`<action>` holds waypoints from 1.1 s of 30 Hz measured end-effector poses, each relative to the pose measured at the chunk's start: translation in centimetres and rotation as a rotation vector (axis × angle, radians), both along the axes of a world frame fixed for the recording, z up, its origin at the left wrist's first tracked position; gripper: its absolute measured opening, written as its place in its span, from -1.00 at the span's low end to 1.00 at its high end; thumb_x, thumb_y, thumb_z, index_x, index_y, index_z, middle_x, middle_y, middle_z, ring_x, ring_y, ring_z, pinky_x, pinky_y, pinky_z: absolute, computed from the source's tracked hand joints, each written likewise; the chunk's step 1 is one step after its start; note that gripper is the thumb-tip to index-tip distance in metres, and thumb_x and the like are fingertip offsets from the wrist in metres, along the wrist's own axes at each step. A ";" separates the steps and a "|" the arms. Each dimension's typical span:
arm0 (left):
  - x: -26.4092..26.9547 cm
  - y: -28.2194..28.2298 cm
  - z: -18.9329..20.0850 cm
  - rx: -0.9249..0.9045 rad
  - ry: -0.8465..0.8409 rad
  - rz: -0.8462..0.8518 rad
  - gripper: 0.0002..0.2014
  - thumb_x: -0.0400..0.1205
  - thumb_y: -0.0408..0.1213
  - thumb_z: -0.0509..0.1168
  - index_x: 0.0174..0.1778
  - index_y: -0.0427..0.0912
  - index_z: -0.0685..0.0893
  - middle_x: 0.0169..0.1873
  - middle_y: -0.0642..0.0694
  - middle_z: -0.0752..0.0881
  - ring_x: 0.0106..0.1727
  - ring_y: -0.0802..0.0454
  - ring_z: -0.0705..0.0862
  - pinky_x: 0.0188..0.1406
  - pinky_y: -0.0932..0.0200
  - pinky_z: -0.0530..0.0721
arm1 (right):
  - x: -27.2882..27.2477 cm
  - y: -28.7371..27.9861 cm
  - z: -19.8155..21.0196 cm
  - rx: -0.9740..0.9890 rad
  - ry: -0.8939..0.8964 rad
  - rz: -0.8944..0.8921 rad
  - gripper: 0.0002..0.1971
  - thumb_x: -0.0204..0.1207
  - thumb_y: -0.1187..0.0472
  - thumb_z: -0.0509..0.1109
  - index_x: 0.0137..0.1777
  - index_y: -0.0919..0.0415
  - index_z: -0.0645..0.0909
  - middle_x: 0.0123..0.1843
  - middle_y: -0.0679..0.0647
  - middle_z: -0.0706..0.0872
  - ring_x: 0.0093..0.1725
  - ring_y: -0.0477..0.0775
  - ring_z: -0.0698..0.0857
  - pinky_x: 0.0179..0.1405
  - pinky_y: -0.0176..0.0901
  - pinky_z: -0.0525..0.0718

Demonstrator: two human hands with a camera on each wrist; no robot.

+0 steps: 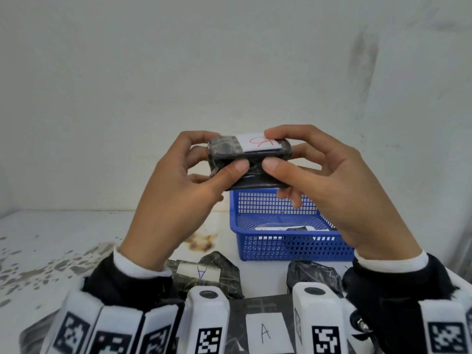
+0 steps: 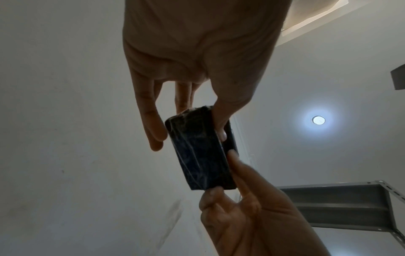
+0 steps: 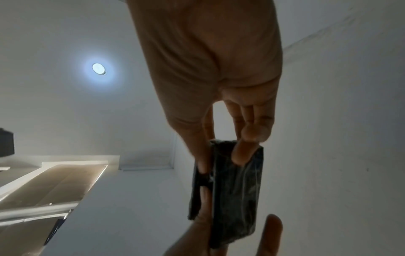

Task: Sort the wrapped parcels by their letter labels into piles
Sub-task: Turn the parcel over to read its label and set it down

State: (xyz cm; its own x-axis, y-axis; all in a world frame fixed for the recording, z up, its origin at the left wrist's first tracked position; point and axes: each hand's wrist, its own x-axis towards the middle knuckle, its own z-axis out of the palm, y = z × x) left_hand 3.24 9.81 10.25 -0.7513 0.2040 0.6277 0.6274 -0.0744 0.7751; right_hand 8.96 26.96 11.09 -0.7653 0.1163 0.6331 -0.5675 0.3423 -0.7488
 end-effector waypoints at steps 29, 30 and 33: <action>-0.2 0.1 -0.1 0.082 -0.007 -0.096 -0.70 0.36 0.10 0.33 -0.21 -0.07 0.65 -0.50 0.03 0.73 -0.47 0.15 0.63 -0.40 0.46 0.56 | -0.4 -0.3 0.0 0.009 0.008 0.016 -0.77 0.21 -0.13 0.52 -0.15 -0.13 0.69 -0.20 -0.02 0.83 -0.24 0.13 0.79 -0.10 -0.05 0.83; -0.2 0.1 -0.1 0.085 -0.012 -0.102 -0.70 0.36 0.09 0.33 -0.22 -0.07 0.65 -0.50 0.03 0.72 -0.46 0.14 0.63 -0.40 0.46 0.55 | -0.4 -0.3 0.0 0.013 0.012 0.021 -0.77 0.21 -0.13 0.51 -0.15 -0.14 0.69 -0.21 -0.04 0.83 -0.24 0.12 0.79 -0.10 -0.09 0.82; -0.4 -0.1 -0.2 0.094 -0.016 -0.104 -0.75 0.40 0.06 0.44 -0.25 -0.03 0.66 -0.44 0.07 0.72 -0.42 0.15 0.63 -0.35 0.44 0.54 | -0.4 -0.4 -0.1 0.018 0.018 0.030 -0.76 0.24 -0.13 0.50 -0.13 -0.11 0.69 -0.22 -0.03 0.83 -0.24 0.09 0.78 -0.09 -0.17 0.77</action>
